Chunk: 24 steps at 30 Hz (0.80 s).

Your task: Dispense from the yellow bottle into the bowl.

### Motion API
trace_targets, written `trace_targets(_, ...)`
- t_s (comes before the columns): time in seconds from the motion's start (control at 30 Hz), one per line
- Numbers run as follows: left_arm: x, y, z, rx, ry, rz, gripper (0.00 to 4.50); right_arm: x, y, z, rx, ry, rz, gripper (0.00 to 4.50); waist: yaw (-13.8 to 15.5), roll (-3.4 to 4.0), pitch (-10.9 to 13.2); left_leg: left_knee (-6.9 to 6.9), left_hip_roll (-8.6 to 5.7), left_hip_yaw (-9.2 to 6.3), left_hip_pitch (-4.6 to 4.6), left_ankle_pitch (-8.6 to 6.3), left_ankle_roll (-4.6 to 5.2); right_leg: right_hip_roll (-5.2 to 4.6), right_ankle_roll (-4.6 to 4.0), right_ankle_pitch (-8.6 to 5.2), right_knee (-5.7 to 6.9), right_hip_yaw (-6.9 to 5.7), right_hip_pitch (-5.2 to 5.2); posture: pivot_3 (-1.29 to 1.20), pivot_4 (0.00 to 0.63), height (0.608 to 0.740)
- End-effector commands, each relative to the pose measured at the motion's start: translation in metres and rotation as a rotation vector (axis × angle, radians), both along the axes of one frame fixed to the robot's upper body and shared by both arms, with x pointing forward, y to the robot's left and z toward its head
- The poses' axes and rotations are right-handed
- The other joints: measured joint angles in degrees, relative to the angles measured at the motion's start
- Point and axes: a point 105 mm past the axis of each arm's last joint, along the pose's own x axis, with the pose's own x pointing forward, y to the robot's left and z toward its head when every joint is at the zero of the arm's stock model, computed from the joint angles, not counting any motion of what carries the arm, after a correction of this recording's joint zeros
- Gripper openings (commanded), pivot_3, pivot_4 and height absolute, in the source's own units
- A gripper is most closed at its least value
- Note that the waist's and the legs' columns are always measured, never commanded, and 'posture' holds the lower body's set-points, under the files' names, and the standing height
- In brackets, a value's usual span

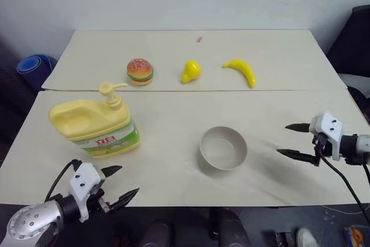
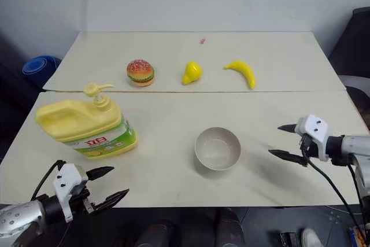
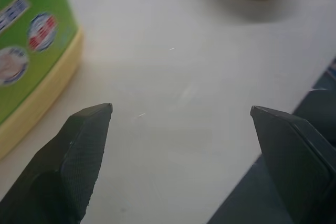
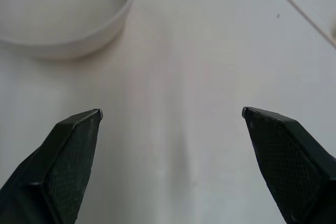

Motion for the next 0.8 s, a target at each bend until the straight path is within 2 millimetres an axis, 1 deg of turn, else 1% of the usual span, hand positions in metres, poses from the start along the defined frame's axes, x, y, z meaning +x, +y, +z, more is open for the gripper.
trace_targets(0.03, -0.001, -0.012, 0.032, 0.023, -0.054, -0.128, 4.50, -0.009, 0.031, 0.032, 0.055, -0.016, 0.136, 4.44, 0.0, 0.00, 0.0, 0.01, 0.02, -0.02, 0.01, 0.01, -0.03, 0.01, -0.01, 0.00, 0.04, -0.01, 0.00, 0.00, 0.150, 0.740)
trace_targets(0.13, -0.006, -0.020, 0.055, 0.058, -0.053, -0.263, 4.50, -0.025, 0.062, 0.041, 0.061, 0.009, 0.277, 4.44, 0.1, 0.00, 0.0, 0.00, 0.05, -0.04, 0.03, 0.04, -0.09, 0.03, -0.07, -0.03, 0.24, -0.01, -0.01, 0.00, 0.150, 0.740)
trace_targets(0.23, -0.010, -0.024, 0.069, 0.105, -0.046, -0.368, 4.50, -0.039, 0.090, 0.043, 0.063, 0.021, 0.394, 4.44, 0.1, 0.00, 0.0, -0.01, 0.06, -0.06, 0.00, 0.04, -0.11, 0.07, -0.09, -0.04, 0.33, -0.03, -0.02, 0.00, 0.150, 0.740)
trace_targets(0.3, -0.010, -0.026, 0.076, 0.132, -0.045, -0.423, 4.50, -0.050, 0.103, 0.038, 0.039, 0.047, 0.476, 4.44, 0.1, 0.00, 0.0, -0.02, 0.04, -0.05, 0.00, 0.03, -0.12, 0.08, -0.09, -0.04, 0.31, -0.03, -0.03, 0.00, 0.150, 0.740)
trace_targets(0.33, -0.010, -0.027, 0.079, 0.150, -0.048, -0.455, 4.50, -0.053, 0.110, 0.033, 0.006, 0.042, 0.515, 4.28, 0.1, 0.00, 0.0, -0.04, 0.04, -0.05, -0.02, 0.02, -0.12, 0.12, -0.09, -0.04, 0.27, -0.03, -0.03, 0.00, 0.150, 0.740)
trace_targets(0.37, -0.010, -0.028, 0.083, 0.163, -0.050, -0.481, 4.50, -0.054, 0.116, 0.027, -0.024, 0.027, 0.538, 4.07, 0.1, -0.01, 0.0, -0.05, 0.02, -0.05, -0.02, 0.01, -0.11, 0.13, -0.09, -0.04, 0.25, -0.04, -0.03, 0.00, 0.150, 0.740)
trace_targets(0.4, -0.009, -0.029, 0.086, 0.171, -0.056, -0.502, 4.50, -0.054, 0.122, 0.022, -0.044, 0.018, 0.551, 3.96, 0.1, -0.05, 0.0, -0.05, -0.02, -0.04, -0.03, 0.00, -0.13, 0.17, -0.09, -0.04, 0.24, -0.04, -0.03, 0.00, 0.150, 0.740)
trace_targets(0.47, -0.007, -0.031, 0.091, 0.168, -0.059, -0.529, 4.50, -0.053, 0.130, 0.012, -0.078, 0.009, 0.574, 3.96, 0.0, -0.08, 0.0, -0.04, -0.10, -0.03, -0.03, -0.04, -0.18, 0.29, -0.09, -0.04, 0.22, -0.03, -0.03, 0.00, 0.150, 0.740)
trace_targets(0.57, -0.001, -0.030, 0.096, 0.185, -0.068, -0.546, 4.50, -0.057, 0.134, -0.008, -0.151, 0.003, 0.636, 3.96, 0.0, -0.08, 0.0, -0.05, -0.06, 0.00, -0.07, -0.06, -0.23, 0.37, -0.10, -0.05, 0.23, -0.01, -0.15, 0.00, 0.150, 0.740)
trace_targets(0.6, 0.000, -0.029, 0.097, 0.193, -0.071, -0.550, 4.50, -0.058, 0.136, -0.012, -0.152, 0.001, 0.644, 3.96, 0.0, -0.08, 0.0, -0.06, -0.02, 0.00, -0.09, -0.08, -0.25, 0.41, -0.12, -0.06, 0.24, -0.01, -0.19, 0.00, 0.150, 0.740)
trace_targets(0.73, 0.004, -0.027, 0.097, 0.226, -0.074, -0.570, 4.50, -0.048, 0.148, -0.023, -0.139, -0.015, 0.601, 3.96, -0.2, -0.10, 0.0, -0.05, 0.10, 0.09, -0.09, -0.09, -0.36, 0.57, -0.20, -0.10, 0.29, -0.01, -0.25, 0.00, 0.150, 0.740)
trace_targets(0.77, 0.005, -0.028, 0.097, 0.229, -0.078, -0.576, 4.50, -0.049, 0.150, -0.028, -0.146, -0.008, 0.604, 3.60, -0.2, -0.10, 0.0, -0.06, 0.10, 0.10, -0.09, -0.09, -0.37, 0.58, -0.20, -0.10, 0.32, 0.01, -0.28, 0.00, 0.150, 0.740)
trace_targets(0.8, 0.005, -0.029, 0.097, 0.235, -0.083, -0.580, 4.50, -0.049, 0.151, -0.033, -0.156, -0.007, 0.599, 3.36, -0.2, -0.10, 0.0, -0.05, 0.10, 0.11, -0.09, -0.08, -0.39, 0.58, -0.21, -0.11, 0.35, 0.03, -0.30, 0.00, 0.150, 0.740)
